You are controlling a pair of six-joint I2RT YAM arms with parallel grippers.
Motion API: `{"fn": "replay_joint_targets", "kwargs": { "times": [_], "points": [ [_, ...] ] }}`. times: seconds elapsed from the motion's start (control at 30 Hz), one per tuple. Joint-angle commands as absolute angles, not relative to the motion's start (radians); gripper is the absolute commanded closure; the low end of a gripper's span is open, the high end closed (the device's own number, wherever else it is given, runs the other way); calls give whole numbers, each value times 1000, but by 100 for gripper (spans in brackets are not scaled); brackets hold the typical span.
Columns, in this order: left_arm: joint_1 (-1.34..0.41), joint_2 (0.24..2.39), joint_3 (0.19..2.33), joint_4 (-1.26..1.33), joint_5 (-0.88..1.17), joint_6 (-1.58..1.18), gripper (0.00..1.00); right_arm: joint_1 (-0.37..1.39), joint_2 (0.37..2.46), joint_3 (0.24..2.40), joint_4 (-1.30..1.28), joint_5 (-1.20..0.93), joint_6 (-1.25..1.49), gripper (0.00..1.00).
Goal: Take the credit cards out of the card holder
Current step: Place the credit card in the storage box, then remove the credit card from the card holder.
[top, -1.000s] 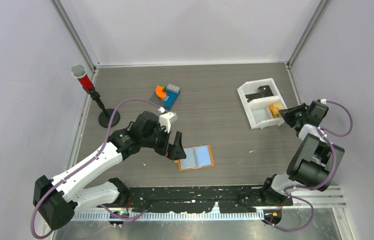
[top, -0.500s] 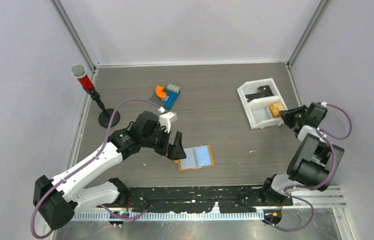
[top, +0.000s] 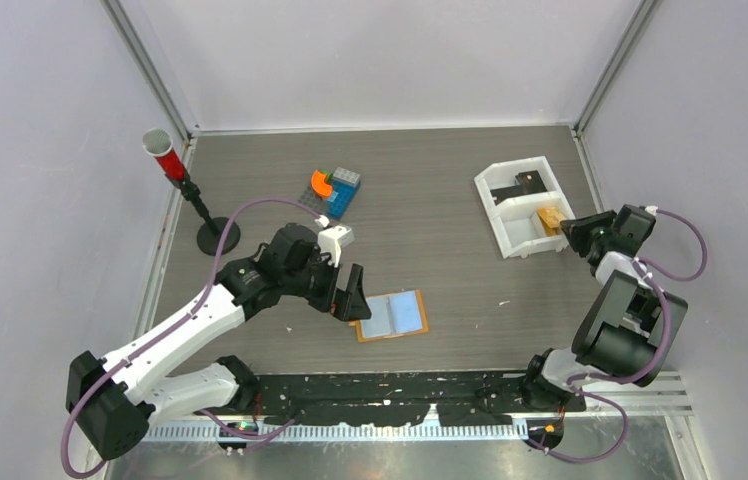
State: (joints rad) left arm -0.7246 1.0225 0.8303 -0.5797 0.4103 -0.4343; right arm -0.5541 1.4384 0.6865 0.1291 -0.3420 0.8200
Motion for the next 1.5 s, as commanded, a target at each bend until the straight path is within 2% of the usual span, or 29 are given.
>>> {"fn": "replay_joint_targets", "kwargs": {
  "times": [0.0, 0.67, 0.77, 0.97, 1.2, 1.47],
  "points": [
    [-727, 992, 859, -584, 389, -421, 1, -561, 1403, 707, 86, -299, 818, 75],
    [-727, 1017, 828, -633, 230, -467, 1, -526, 1283, 767, -82, -282, 732, 72],
    [-727, 1033, 792, -599, 222, -496, 6, -481, 1233, 787, -154, -262, 681, 70],
    [-727, 1088, 718, -525, 187, -554, 11, -296, 1127, 803, -259, -206, 614, 61],
    [-727, 1164, 667, -402, 177, -561, 18, 9, 1006, 761, -314, -128, 626, 53],
    [-727, 1285, 677, -352, 211, -571, 37, 313, 912, 698, -357, -45, 653, 50]
  ]
}}
